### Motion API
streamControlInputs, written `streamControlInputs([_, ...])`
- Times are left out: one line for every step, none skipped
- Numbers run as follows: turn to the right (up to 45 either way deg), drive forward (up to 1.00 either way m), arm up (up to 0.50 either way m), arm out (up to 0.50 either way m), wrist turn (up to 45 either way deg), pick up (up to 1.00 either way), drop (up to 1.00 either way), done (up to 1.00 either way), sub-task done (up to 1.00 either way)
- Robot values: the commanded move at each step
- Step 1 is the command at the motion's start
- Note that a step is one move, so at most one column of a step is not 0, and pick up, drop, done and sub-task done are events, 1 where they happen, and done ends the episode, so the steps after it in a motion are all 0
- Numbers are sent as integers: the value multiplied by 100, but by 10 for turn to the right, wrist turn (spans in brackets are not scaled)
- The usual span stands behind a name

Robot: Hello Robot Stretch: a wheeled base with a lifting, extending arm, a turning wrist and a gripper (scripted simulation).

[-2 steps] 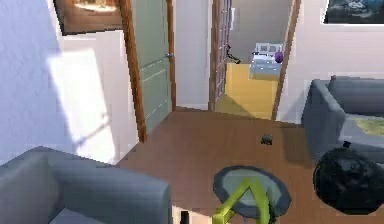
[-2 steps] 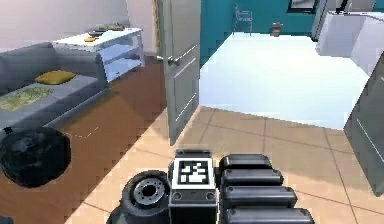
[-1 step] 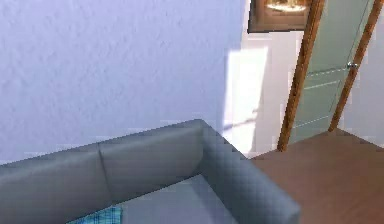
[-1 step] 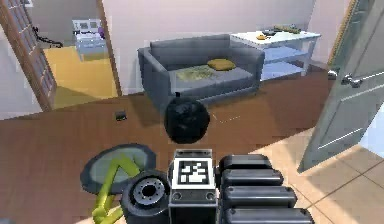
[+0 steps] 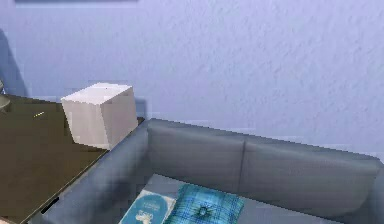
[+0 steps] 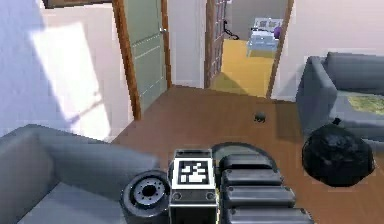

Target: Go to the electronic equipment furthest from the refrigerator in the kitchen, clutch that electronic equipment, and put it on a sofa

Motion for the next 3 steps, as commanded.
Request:
streamControlInputs([-60, 0, 0, 0, 0, 0, 0, 0, 0])
streamControlInputs([450, 0, 0, 0, 0, 0, 0, 0, 0])
streamControlInputs([450, 0, 0, 0, 0, 0, 0, 0, 0])
